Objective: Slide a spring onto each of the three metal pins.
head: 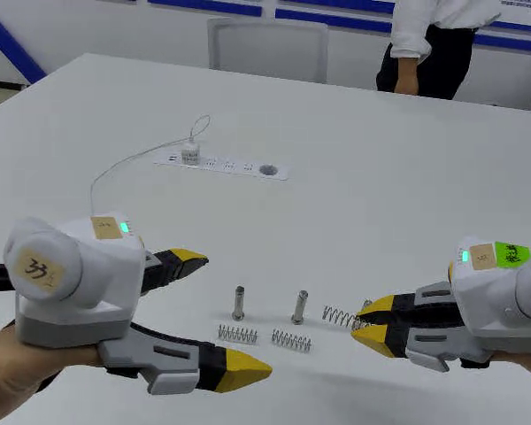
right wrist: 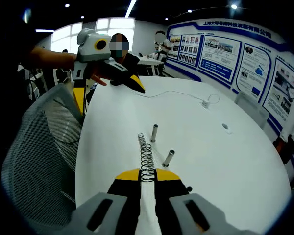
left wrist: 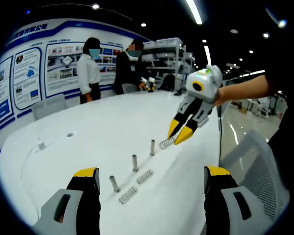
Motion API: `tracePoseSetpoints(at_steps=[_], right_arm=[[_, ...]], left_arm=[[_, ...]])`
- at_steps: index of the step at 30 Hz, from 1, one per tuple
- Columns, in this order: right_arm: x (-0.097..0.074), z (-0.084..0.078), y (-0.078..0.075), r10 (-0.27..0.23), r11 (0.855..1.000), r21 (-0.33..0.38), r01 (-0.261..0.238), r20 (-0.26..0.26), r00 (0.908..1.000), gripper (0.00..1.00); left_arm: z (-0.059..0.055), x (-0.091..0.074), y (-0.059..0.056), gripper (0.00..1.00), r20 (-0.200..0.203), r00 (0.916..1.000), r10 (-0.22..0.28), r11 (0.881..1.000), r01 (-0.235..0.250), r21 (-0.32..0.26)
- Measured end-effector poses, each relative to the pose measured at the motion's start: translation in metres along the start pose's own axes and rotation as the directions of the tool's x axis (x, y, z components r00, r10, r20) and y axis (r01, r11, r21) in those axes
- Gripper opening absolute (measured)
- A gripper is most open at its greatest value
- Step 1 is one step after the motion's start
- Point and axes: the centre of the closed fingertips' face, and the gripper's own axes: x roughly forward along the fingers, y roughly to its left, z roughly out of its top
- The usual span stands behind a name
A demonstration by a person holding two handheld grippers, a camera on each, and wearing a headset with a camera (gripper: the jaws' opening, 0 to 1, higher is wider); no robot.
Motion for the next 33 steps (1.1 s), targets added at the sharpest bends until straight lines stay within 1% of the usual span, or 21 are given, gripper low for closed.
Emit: tracePoseSetpoints(at_steps=[1,2,3,5,7,9,14,17,19,21,22,25,28,33], right_arm=[[0.000,0.002,0.002,0.004,1.000,-0.007,-0.004,0.001,1.0000,0.10],[-0.001,0.006,0.006,0.015,0.999,-0.032,-0.015,-0.002,0.9999,0.10],[-0.001,0.007,0.007,0.015,0.999,-0.048,-0.015,-0.008,0.9999,0.10],[-0.001,0.012,0.010,0.024,0.998,-0.054,-0.024,-0.007,0.9997,0.10],[-0.001,0.016,0.016,0.037,0.996,-0.082,-0.038,-0.015,0.9992,0.10],[0.001,0.020,0.021,0.052,0.993,-0.109,-0.055,-0.025,0.9983,0.10],[0.005,0.030,0.029,0.078,0.989,-0.124,-0.080,-0.019,0.9967,0.10],[0.010,0.033,0.031,0.087,0.989,-0.122,-0.088,-0.013,0.9962,0.10],[0.012,0.035,0.032,0.090,0.988,-0.127,-0.091,-0.012,0.9958,0.10],[0.013,0.037,0.033,0.095,0.987,-0.130,-0.096,-0.011,0.9954,0.10],[0.013,0.039,0.034,0.098,0.986,-0.136,-0.099,-0.009,0.9951,0.10],[0.013,0.041,0.036,0.106,0.982,-0.154,-0.107,-0.014,0.9943,0.10],[0.013,0.040,0.038,0.119,0.979,-0.163,-0.121,-0.022,0.9926,0.10],[0.013,0.040,0.040,0.126,0.977,-0.172,-0.129,-0.030,0.9916,0.10]], left_arm=[[0.000,0.002,-0.001,0.87,0.000,1.0000,-0.006,1.000,0.006,0.007],[0.000,0.005,-0.003,0.85,0.003,0.9998,-0.017,1.000,0.017,0.018],[-0.002,0.006,-0.003,0.82,0.002,0.9998,-0.021,1.000,0.021,0.020],[-0.007,0.011,-0.002,0.78,-0.013,0.9995,-0.029,0.999,0.029,0.020],[-0.009,0.013,-0.002,0.75,-0.017,0.9993,-0.033,0.999,0.033,0.029],[-0.008,0.014,-0.004,0.71,-0.013,0.9990,-0.042,0.999,0.042,0.033],[-0.002,0.019,-0.007,0.63,-0.004,0.9980,-0.063,0.996,0.063,0.067],[0.001,0.022,-0.009,0.62,0.001,0.9978,-0.066,0.994,0.066,0.083],[0.001,0.023,-0.010,0.57,0.002,0.9977,-0.067,0.993,0.067,0.095],[0.001,0.024,-0.012,0.53,0.000,0.9969,-0.079,0.992,0.078,0.104],[-0.001,0.025,-0.014,0.51,-0.008,0.9959,-0.090,0.990,0.090,0.113],[-0.003,0.027,-0.015,0.46,-0.023,0.9948,-0.099,0.987,0.101,0.128],[-0.003,0.028,-0.017,0.42,-0.023,0.9936,-0.110,0.985,0.113,0.133],[-0.001,0.029,-0.022,0.36,-0.034,0.9895,-0.141,0.977,0.144,0.156]])
